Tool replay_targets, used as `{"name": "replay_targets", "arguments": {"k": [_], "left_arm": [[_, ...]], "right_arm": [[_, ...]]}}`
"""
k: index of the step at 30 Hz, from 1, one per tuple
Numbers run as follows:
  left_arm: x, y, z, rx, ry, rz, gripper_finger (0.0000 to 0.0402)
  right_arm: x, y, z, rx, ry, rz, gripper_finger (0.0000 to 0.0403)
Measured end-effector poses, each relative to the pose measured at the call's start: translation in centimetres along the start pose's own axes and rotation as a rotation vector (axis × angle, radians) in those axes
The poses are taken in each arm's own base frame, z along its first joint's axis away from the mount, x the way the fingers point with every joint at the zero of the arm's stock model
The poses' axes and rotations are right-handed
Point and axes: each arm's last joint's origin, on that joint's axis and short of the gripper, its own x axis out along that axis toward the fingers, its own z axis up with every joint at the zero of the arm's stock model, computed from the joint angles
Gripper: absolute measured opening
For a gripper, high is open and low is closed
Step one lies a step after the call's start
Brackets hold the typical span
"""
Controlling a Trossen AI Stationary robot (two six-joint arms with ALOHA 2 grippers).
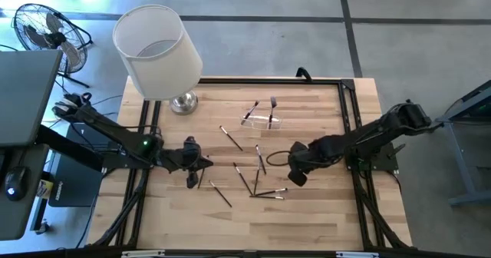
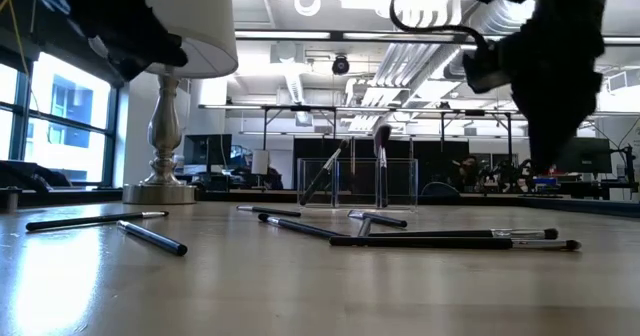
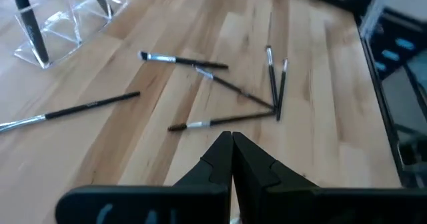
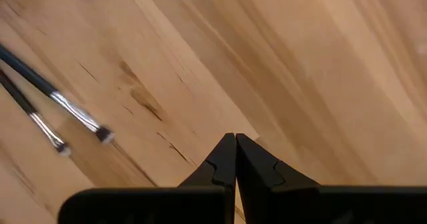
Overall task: Put items in baskets/containers
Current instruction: Put the eyeshadow brush into the transparent organizer
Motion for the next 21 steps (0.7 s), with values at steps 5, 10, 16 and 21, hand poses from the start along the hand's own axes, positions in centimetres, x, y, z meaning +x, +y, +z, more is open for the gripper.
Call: {"name": "replay_targets", "arguments": {"k": [5, 10, 16, 21], "left_arm": [[2.5, -1.8, 1.1, -0.075, 0.078, 0.141, 0.0000], [4.1, -2.8, 1.2, -0.291, 0.271, 0.407, 0.0000], [4.1, -2.3, -0.1, -0.643, 0.423, 0.715, 0.0000], [4.4, -2.2, -1.4, -0.824, 0.496, 0.732, 0.0000]], "right_arm": [[0.8, -0.4, -1.0, -0.047, 0.008, 0.000, 0.0003], [1.5, -0.5, -1.5, -0.102, -0.004, 0.023, 0.0003], [1.8, 0.1, -1.2, -0.217, -0.056, 0.110, 0.0001], [1.6, 0.9, -0.4, -0.296, -0.149, 0.186, 0.0004]]}}
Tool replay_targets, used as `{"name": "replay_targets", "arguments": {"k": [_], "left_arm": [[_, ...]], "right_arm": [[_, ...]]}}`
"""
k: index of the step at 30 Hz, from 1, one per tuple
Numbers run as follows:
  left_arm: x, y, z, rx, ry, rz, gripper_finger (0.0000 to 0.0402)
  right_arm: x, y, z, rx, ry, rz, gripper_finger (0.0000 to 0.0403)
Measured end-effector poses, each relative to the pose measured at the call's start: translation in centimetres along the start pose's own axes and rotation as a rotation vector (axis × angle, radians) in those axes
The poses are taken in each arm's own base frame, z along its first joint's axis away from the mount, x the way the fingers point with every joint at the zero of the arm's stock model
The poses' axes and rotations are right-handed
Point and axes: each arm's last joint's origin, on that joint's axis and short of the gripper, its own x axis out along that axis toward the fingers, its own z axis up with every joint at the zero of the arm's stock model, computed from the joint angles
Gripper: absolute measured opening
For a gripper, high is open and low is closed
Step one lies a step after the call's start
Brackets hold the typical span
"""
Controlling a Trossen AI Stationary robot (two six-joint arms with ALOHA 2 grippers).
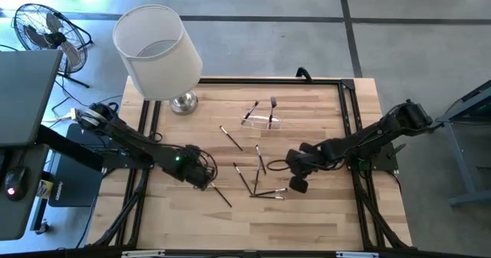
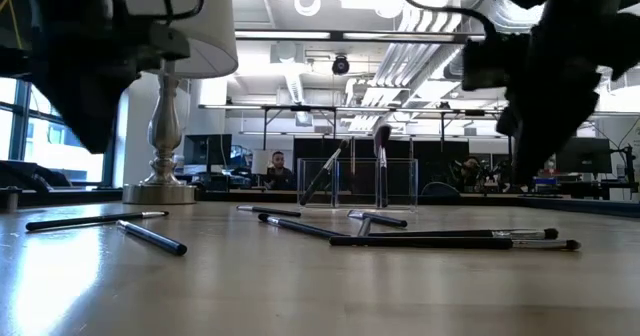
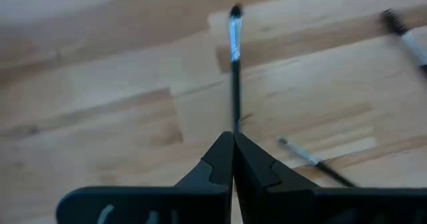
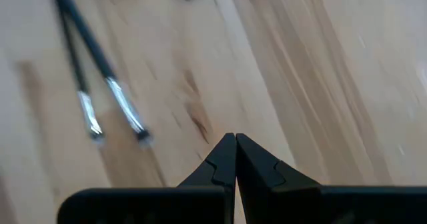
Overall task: Put items in baskets/containers
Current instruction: Put the eyeshadow brush into the transparent organizer
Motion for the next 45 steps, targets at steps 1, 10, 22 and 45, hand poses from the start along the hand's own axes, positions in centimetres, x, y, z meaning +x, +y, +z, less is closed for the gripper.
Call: {"name": "replay_targets", "arguments": {"k": [1, 10, 22, 45], "left_arm": [[0.2, 0.0, -0.1, -0.009, 0.011, -0.009, 0.0001], [0.9, -0.3, -0.2, -0.025, -0.011, -0.043, 0.0006], [3.8, -1.0, -1.0, 0.007, -0.023, 0.049, 0.0101], [7.1, -2.6, -2.1, 0.662, -0.019, 0.048, 0.0015]], "right_arm": [[0.0, 0.1, 0.2, -0.011, -0.021, 0.015, 0.0003], [-0.1, 0.7, 1.1, -0.062, -0.097, 0.103, 0.0005], [-0.1, 0.8, 1.2, -0.089, -0.112, 0.103, 0.0002], [-0.3, 1.6, 2.9, -0.233, -0.336, 0.088, 0.0009]]}}
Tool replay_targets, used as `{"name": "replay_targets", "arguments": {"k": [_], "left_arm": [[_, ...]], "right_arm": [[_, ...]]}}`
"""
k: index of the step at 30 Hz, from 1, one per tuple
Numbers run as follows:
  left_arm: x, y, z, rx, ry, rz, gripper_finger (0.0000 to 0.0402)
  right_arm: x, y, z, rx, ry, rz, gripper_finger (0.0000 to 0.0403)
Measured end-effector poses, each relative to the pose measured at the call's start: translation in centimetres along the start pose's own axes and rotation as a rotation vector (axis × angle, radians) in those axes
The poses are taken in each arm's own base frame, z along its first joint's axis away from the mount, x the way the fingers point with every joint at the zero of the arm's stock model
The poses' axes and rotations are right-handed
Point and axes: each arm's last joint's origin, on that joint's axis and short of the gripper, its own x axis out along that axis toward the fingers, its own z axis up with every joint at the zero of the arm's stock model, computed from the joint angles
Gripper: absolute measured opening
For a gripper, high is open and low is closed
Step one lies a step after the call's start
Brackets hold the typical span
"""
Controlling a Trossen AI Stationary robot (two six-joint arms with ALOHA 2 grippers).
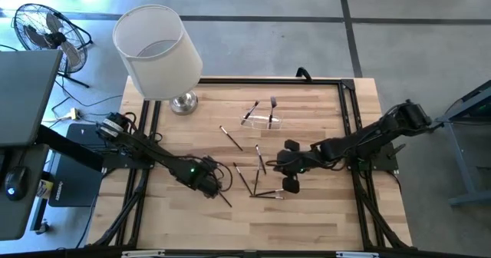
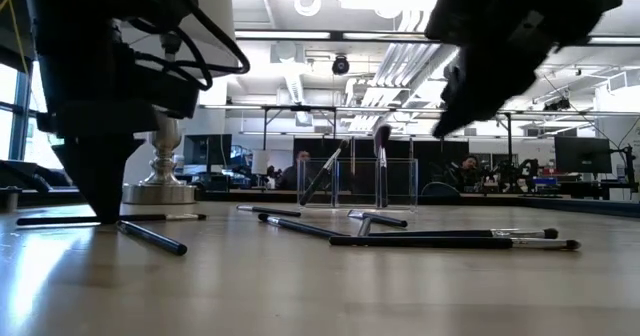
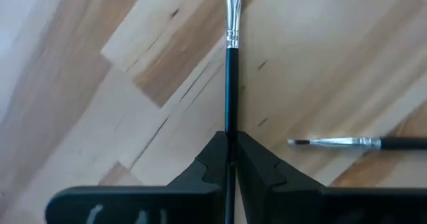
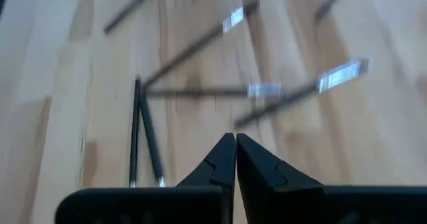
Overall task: Put items in baskets/containers
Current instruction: Put the eyeshadow brush into the transparent organizer
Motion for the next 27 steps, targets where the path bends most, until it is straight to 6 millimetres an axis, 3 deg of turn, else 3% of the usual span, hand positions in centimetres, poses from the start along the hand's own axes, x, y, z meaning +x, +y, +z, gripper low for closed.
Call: {"name": "replay_targets", "arguments": {"k": [8, 13, 20, 27], "left_arm": [[0.0, -0.2, 0.1, 0.093, -0.025, -0.018, 0.0005], [0.0, -0.3, 0.2, 0.166, -0.028, -0.024, 0.0003], [0.0, -0.3, 0.2, 0.265, -0.029, -0.022, 0.0003], [0.0, -0.3, 0.3, 0.295, -0.046, -0.015, 0.0002]], "right_arm": [[3.6, 0.7, 1.2, -0.217, -0.216, 0.057, 0.0004], [6.5, -0.7, 2.0, -0.233, -0.321, 0.141, 0.0002], [11.2, -3.5, 3.9, -0.185, -0.314, 0.153, 0.0001], [15.5, -4.0, 6.4, -0.213, -0.206, 0.175, 0.0001]]}}
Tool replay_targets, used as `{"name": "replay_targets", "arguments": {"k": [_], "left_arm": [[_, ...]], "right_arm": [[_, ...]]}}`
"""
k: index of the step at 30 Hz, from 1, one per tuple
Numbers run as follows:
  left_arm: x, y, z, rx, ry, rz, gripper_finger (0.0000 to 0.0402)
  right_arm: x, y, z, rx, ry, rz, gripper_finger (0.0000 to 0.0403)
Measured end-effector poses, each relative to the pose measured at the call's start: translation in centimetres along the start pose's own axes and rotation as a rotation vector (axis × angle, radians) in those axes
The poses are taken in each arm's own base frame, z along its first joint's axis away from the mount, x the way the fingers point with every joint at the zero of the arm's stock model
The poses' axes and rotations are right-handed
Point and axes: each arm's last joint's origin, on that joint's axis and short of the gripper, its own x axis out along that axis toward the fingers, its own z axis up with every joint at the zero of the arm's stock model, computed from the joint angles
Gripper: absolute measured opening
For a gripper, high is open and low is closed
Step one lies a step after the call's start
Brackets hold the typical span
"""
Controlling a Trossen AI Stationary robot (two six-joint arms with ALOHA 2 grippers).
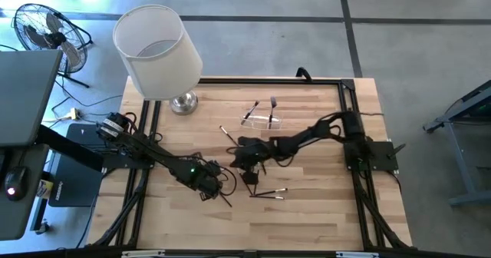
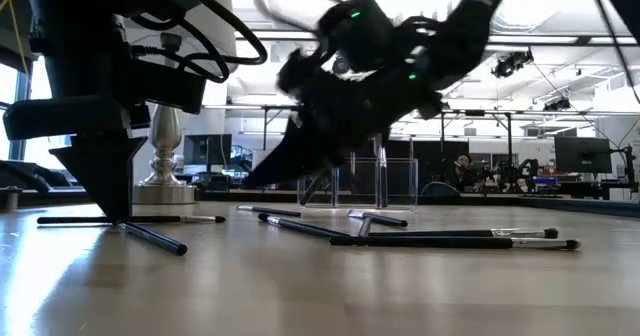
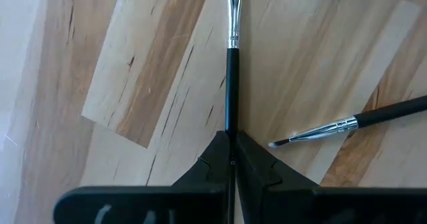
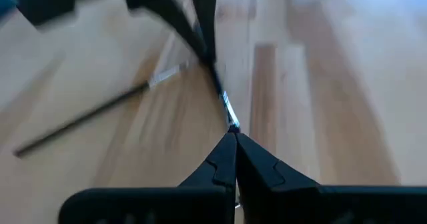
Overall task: Put items in baskets/containers
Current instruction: Put the eyeshadow brush into the transparent organizer
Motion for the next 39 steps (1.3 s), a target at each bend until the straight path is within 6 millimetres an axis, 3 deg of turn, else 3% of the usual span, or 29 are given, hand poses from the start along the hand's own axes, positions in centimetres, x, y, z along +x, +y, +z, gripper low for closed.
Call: {"name": "replay_targets", "arguments": {"k": [11, 17, 28, 31, 39], "left_arm": [[0.0, 0.1, 0.0, 0.024, -0.018, 0.019, 0.0002], [0.0, 0.1, 0.0, 0.095, -0.017, 0.022, 0.0001], [0.0, 0.0, 0.1, 0.103, -0.024, 0.019, 0.0001], [0.0, 0.0, 0.1, 0.101, -0.029, 0.016, 0.0001], [0.0, 0.0, 0.1, 0.089, -0.022, 0.004, 0.0001]], "right_arm": [[0.8, -0.2, 1.5, -0.114, -0.007, -0.002, 0.0000], [0.8, 0.0, 0.8, -0.158, 0.066, -0.013, 0.0007], [1.2, 0.8, 0.5, -0.215, 0.062, 0.010, 0.0091], [2.1, 0.8, -0.7, -0.212, 0.076, 0.011, 0.0104], [3.1, 1.7, -2.0, -0.189, 0.105, -0.060, 0.0100]]}}
